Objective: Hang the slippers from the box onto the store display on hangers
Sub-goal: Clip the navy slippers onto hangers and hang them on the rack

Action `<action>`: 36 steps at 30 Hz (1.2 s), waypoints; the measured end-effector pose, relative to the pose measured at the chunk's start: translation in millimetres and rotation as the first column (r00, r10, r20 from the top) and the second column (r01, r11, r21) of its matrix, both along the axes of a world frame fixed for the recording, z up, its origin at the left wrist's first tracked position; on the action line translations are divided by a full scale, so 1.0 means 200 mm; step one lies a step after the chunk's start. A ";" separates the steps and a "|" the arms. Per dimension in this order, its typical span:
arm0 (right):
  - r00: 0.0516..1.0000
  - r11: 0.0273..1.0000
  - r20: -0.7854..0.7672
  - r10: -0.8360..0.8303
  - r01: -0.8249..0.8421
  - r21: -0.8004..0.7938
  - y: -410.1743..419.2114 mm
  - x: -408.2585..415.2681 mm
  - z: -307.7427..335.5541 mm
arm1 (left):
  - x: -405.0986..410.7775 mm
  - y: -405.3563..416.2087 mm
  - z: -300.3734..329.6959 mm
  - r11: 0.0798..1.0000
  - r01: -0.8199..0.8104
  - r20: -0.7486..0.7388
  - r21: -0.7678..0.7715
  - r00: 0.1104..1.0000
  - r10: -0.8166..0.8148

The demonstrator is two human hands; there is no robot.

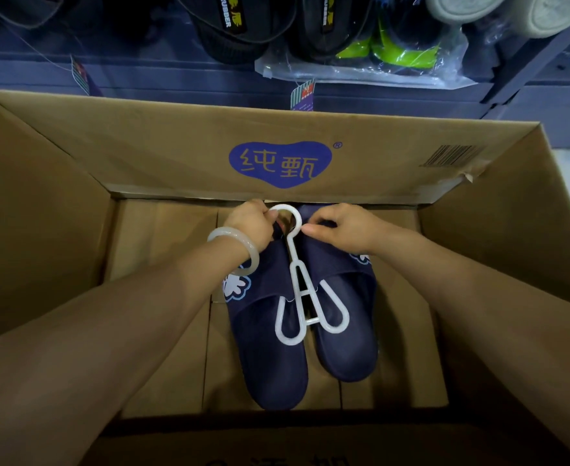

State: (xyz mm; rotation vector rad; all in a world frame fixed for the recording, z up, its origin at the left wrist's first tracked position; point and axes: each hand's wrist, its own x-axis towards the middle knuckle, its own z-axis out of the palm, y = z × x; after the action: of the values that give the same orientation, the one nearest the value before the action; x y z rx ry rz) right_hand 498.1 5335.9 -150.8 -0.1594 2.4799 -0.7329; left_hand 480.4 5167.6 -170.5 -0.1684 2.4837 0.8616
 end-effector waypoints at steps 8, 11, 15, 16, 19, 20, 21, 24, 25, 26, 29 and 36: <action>0.982 0.997 0.175 0.068 -0.059 -0.052 -0.06 0.00 0.04 | -0.02 0.01 -0.02 0.992 -0.119 -0.036 -0.031 0.992 0.118; 0.970 0.998 0.238 0.045 -0.030 -0.064 -0.07 -0.03 0.06 | -0.01 0.01 -0.01 0.987 -0.162 -0.067 0.021 0.984 0.163; 0.959 1.000 0.284 -0.015 0.020 -0.013 -0.12 -0.06 0.10 | 0.00 0.02 0.01 0.978 -0.196 -0.085 0.069 0.976 0.202; 0.957 0.992 0.271 -0.099 0.118 -0.052 -0.13 -0.07 0.09 | 0.00 0.02 0.01 0.977 -0.186 -0.082 0.105 0.977 0.195; 0.873 0.866 0.350 -0.339 0.436 -0.247 -0.17 -0.09 0.06 | 0.01 -0.01 0.02 0.944 -0.191 -0.026 0.270 0.978 0.205; 0.874 0.863 0.351 -0.336 0.435 -0.257 -0.17 -0.10 0.05 | 0.02 -0.02 0.02 0.930 -0.196 0.005 0.310 0.979 0.205; 0.871 0.858 0.354 -0.341 0.442 -0.260 -0.18 -0.10 0.04 | 0.03 -0.03 0.04 0.913 -0.206 0.047 0.353 0.978 0.203; 0.848 0.823 0.353 -0.396 0.498 -0.272 -0.19 -0.08 0.03 | 0.04 -0.05 0.06 0.870 -0.206 0.138 0.448 0.977 0.160; 0.839 0.807 0.344 -0.421 0.520 -0.279 -0.20 -0.08 0.02 | 0.04 -0.06 0.07 0.868 -0.195 0.152 0.457 0.978 0.140; 0.828 0.786 0.328 -0.456 0.547 -0.289 -0.20 -0.08 0.02 | 0.05 -0.07 0.07 0.867 -0.186 0.170 0.462 0.978 0.120; 0.742 0.651 0.317 -0.591 0.670 -0.357 -0.21 -0.09 0.01 | 0.10 -0.05 0.10 0.884 -0.115 0.214 0.453 0.977 0.018; 0.755 0.643 0.309 -0.579 0.655 -0.397 -0.18 -0.04 0.07 | 0.12 -0.09 0.15 0.851 -0.099 0.322 0.515 0.943 -0.085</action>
State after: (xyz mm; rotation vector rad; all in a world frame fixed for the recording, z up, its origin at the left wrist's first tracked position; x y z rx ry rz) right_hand 491.0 5299.9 -137.6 0.5967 2.1236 -1.5928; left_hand 504.5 5148.6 -140.4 -0.1188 1.8539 1.3590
